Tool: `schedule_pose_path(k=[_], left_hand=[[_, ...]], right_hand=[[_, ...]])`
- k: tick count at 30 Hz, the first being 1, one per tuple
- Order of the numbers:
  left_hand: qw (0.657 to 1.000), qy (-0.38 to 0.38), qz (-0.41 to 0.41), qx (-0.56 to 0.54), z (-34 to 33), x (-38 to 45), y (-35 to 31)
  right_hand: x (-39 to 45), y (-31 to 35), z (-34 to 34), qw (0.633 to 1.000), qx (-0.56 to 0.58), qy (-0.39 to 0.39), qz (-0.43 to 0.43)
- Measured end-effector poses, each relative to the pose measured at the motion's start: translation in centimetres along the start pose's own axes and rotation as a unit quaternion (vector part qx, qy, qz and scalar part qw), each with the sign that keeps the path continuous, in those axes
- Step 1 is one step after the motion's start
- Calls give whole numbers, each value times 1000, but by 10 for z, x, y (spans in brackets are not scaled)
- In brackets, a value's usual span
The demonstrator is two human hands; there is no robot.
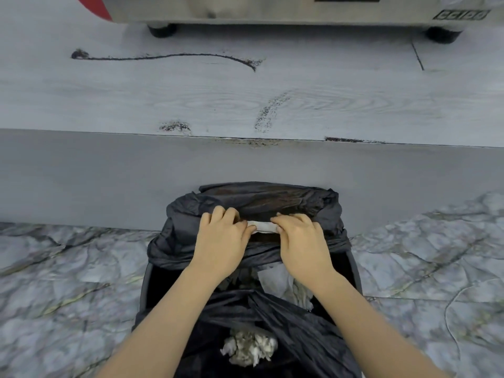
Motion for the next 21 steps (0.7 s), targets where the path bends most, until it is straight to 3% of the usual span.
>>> schedule_pose_path(k=[5,11,21], left_hand=[[1000,-2,13,-21,30,-10,5],[991,-16,25,-129,69,-34,33],[988,-92,40,-121,127,-46,181]], right_hand=[[-20,12,16,998,14,58,-35],[-37,64,32,996,88,18,-17],[31,228,1,984,151,-31,92]])
Point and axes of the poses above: each hand's wrist, its own x-axis towards the middle knuckle, its own z-axis out of the back of the hand, y = z × x, the point moved 2 cm from there along x, towards the middle knuckle, and after that the axes turned 10 degrees about x, right-handed, at the moved point
